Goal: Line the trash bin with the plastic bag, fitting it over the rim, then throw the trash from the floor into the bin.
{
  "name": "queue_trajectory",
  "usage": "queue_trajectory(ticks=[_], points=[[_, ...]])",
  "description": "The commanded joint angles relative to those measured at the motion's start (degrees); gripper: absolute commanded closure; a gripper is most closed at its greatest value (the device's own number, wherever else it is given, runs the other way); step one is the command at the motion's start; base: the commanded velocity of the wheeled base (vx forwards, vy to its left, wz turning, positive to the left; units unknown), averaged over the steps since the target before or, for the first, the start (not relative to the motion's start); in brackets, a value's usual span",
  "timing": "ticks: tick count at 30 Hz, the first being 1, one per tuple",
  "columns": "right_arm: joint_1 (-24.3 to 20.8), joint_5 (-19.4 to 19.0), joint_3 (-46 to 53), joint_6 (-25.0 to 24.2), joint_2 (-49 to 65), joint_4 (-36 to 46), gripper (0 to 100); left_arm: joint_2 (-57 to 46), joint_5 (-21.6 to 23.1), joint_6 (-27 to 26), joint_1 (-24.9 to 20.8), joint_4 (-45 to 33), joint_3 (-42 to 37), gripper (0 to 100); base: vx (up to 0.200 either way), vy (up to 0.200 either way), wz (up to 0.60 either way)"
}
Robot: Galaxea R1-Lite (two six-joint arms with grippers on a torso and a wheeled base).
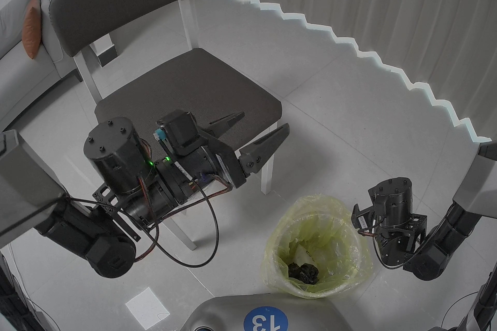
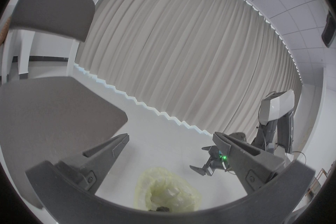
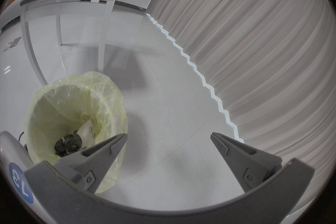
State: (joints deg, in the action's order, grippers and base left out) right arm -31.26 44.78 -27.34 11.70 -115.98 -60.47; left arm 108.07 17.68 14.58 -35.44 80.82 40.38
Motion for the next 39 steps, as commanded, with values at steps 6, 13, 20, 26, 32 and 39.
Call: queue_trajectory(ticks=[6, 13, 20, 26, 32, 39], points=[[0.1, -0.1, 0.2, 0.1, 0.9, -0.3, 0, 4.0, -1.0, 1.6, -2.3, 8.8, -5.7, 0, 0.0, 0.0, 0.0], [0.1, -0.1, 0.6, 0.1, 1.2, -0.2, 0, 4.7, -2.6, -1.4, -3.6, 8.6, -5.7, 0, 0.0, -0.2, 0.0], [0.1, 0.0, 1.3, 0.3, 1.7, -0.2, 0, 5.7, -2.6, 0.0, -4.4, 8.7, -6.0, 0, 0.0, -0.143, 0.0], [0.1, 0.0, 2.3, 0.6, 2.1, -0.2, 0, 9.7, -2.7, 1.9, -3.5, 8.6, -6.1, 0, 0.0, 0.0, 0.0], [-0.1, 0.0, 3.1, 0.7, 3.6, -0.3, 0, 26.4, -3.0, 0.3, 3.5, 8.1, 3.7, 0, 0.0, 0.0, 0.0], [-0.3, 0.0, 4.0, 1.1, 4.4, -0.3, 0, 33.4, -4.0, -2.7, 5.6, -0.5, 16.1, 0, 0.0, 0.0, 0.0]])
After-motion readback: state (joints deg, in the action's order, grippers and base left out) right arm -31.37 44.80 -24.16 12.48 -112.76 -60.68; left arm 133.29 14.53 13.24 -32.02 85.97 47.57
